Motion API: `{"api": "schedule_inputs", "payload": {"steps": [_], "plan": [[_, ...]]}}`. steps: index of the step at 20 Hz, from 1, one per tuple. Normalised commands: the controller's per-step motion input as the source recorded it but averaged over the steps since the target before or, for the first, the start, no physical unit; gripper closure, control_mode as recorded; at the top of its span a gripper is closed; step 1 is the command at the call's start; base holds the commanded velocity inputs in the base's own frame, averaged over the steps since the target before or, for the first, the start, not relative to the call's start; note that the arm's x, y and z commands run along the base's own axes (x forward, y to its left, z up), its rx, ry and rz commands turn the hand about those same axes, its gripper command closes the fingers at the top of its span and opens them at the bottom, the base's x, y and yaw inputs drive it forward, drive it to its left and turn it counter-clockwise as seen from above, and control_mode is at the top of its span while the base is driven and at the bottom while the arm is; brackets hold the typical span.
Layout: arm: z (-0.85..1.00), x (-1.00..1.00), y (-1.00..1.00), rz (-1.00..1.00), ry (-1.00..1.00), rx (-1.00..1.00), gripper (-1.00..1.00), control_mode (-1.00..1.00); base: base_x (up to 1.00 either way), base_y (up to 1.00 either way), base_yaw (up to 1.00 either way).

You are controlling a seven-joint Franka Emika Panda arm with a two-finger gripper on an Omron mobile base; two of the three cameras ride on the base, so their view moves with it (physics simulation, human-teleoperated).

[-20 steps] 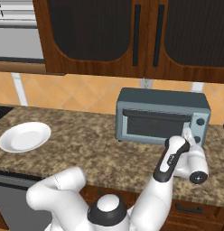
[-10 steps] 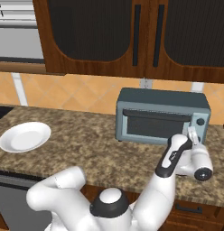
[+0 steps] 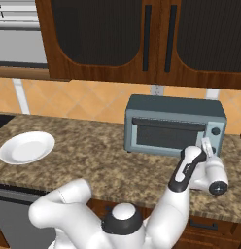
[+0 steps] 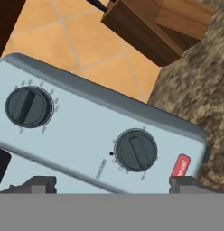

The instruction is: Pick up the kebab skewer and baguette bread, and place them inside the toaster oven. Close the toaster oven door and start by setting the timer.

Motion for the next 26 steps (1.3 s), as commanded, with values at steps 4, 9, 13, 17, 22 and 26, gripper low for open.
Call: {"api": "schedule_inputs", "payload": {"steps": [4, 9, 13, 17, 22, 26], "plan": [[-0.04, 0.15, -0.06, 0.0, 0.0, 0.0, -1.0, -1.0, 0.0, 0.0, 0.0], [-0.07, 0.13, -0.27, 0.0, 0.0, 0.0, -1.0, -1.0, 0.0, 0.0, 0.0], [-0.12, 0.2, -0.05, 0.0, 0.0, 0.0, -1.0, -1.0, 0.0, 0.0, 0.0], [-0.04, 0.13, 0.0, 0.0, 0.0, 0.0, -1.0, -1.0, 0.0, 0.0, 0.0], [-0.03, 0.01, -0.03, 0.0, 0.0, 0.0, -1.0, -1.0, 0.0, 0.0, 0.0], [-0.08, 0.01, -0.05, 0.0, 0.0, 0.0, -1.0, -1.0, 0.0, 0.0, 0.0]]}}
